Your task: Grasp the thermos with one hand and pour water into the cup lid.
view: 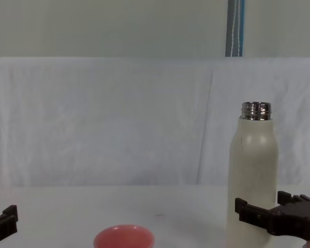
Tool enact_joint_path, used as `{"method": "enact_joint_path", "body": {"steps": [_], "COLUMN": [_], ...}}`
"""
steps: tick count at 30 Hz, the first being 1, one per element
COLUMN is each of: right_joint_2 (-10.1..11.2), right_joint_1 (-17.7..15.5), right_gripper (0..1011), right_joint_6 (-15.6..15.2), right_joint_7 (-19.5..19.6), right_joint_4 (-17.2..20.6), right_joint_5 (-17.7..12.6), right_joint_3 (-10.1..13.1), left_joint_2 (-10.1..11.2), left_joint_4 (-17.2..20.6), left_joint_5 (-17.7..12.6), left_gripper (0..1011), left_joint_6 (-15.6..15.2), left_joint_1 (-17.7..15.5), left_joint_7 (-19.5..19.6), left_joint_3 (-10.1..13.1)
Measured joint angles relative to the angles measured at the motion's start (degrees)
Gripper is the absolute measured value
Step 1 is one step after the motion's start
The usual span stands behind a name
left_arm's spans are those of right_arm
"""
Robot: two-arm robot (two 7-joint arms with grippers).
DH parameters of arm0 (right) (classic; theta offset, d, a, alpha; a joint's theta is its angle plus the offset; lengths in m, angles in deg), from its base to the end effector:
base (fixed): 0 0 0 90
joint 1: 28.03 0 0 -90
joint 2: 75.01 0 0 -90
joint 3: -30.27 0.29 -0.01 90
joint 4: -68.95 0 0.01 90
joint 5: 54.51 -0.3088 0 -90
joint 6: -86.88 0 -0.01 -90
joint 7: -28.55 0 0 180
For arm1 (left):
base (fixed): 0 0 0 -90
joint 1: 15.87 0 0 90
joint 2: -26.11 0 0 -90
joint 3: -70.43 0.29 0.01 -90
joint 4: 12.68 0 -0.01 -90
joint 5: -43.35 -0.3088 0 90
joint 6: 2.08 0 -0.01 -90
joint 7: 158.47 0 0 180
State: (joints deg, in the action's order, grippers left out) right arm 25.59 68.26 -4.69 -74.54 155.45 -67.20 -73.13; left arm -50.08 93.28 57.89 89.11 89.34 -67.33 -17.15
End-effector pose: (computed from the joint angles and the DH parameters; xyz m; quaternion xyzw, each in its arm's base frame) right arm 0.3527 0.0159 -0.2913 -0.0021 0.0141 -0.5329 0.8461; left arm 0.2530 0.0375 -0.2852 -0.0174 0.0064 0.6615 0.7497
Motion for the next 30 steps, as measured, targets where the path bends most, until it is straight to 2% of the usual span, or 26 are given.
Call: {"method": "enact_joint_path", "body": {"steps": [30], "right_joint_2": [-1.9], "right_joint_1": [4.7], "right_gripper": [1002], "right_joint_6": [1.2], "right_joint_7": [0.4], "right_joint_4": [-6.7], "right_joint_5": [0.7], "right_joint_3": [-0.5], "left_joint_2": [0.0], "left_joint_4": [0.0], "left_joint_5": [0.0], "left_gripper": [1001], "left_joint_6": [0.0], "left_joint_1": [0.0], "left_joint_7": [0.0], "left_joint_3": [0.0]}}
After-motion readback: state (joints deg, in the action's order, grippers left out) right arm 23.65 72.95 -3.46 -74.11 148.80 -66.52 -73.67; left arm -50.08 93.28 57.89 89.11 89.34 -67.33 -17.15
